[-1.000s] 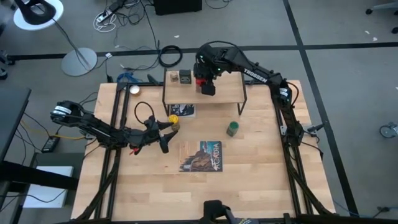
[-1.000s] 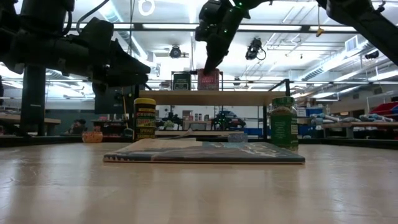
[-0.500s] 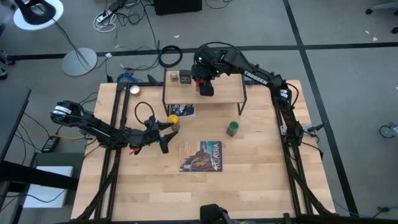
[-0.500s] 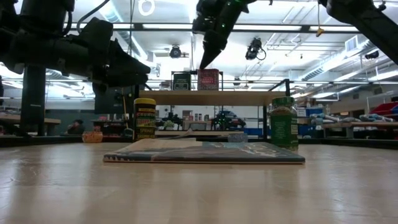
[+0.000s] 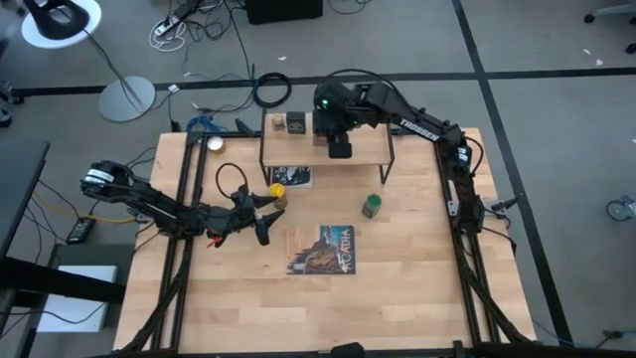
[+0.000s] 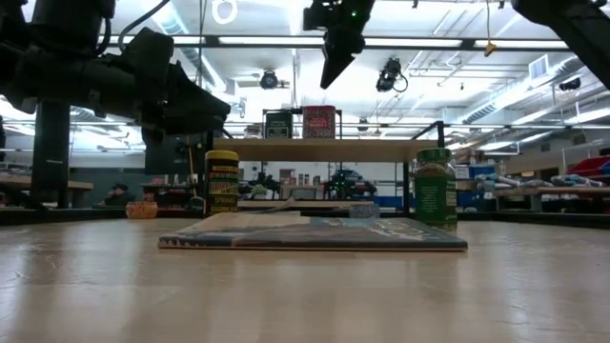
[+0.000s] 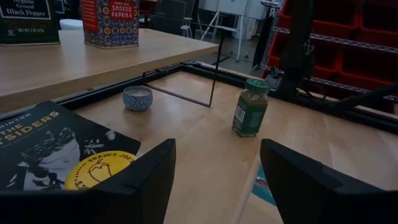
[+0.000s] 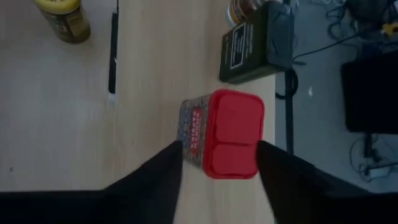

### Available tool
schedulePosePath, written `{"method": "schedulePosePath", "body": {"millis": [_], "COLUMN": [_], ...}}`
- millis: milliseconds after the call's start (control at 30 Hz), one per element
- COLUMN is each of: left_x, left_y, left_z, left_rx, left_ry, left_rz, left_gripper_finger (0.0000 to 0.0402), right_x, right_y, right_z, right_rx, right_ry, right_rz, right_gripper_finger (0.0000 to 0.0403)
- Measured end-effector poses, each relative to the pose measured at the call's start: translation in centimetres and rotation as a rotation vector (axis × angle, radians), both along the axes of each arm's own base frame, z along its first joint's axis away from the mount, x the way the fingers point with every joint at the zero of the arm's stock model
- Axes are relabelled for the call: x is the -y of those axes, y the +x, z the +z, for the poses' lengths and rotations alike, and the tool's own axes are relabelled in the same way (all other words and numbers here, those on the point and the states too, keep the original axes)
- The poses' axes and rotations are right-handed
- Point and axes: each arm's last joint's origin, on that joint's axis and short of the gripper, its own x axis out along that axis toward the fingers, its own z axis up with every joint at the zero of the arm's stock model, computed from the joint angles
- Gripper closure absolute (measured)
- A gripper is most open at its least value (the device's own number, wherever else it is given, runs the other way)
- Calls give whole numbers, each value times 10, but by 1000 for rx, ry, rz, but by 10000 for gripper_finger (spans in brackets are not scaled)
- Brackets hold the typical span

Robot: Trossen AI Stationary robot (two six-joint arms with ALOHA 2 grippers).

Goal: Shelf spices
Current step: Put the red seasoning can on the shelf

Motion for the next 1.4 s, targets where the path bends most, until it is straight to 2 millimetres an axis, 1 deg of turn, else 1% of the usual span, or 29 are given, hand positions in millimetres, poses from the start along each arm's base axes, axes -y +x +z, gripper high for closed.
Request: {"method": "schedulePosePath", "body": {"millis": [100,233,267,400,733,833,1167,1400], "left_x": [0,0,0,0,1,1,1,1], "left_y": [0,0,0,0,0,1,1,1], "left_z": [0,0,0,0,0,0,0,0], "left_rx": [0,0,1,2,4,4,2,0], "left_ry": [0,0,0,-2,-8,-9,-7,-6], "left_rz": [0,0,0,-13,-35,-43,-44,-44], "left_gripper_finger": [163,163,163,163,163,163,163,163], "right_x": [1,3,4,12,29,31,34,33], "right_y": [-1,-3,-3,-11,-14,-14,-3,7], "right_z": [-2,-2,-3,-5,-35,-40,-66,-76], "right_rx": [-4,-3,0,-22,-110,-110,-74,-22], "right_ry": [22,44,64,127,175,207,245,233], "right_rz": [-17,-21,-19,-50,-102,-99,-57,-27], "right_gripper_finger": [272,377,390,395,401,401,402,403]}}
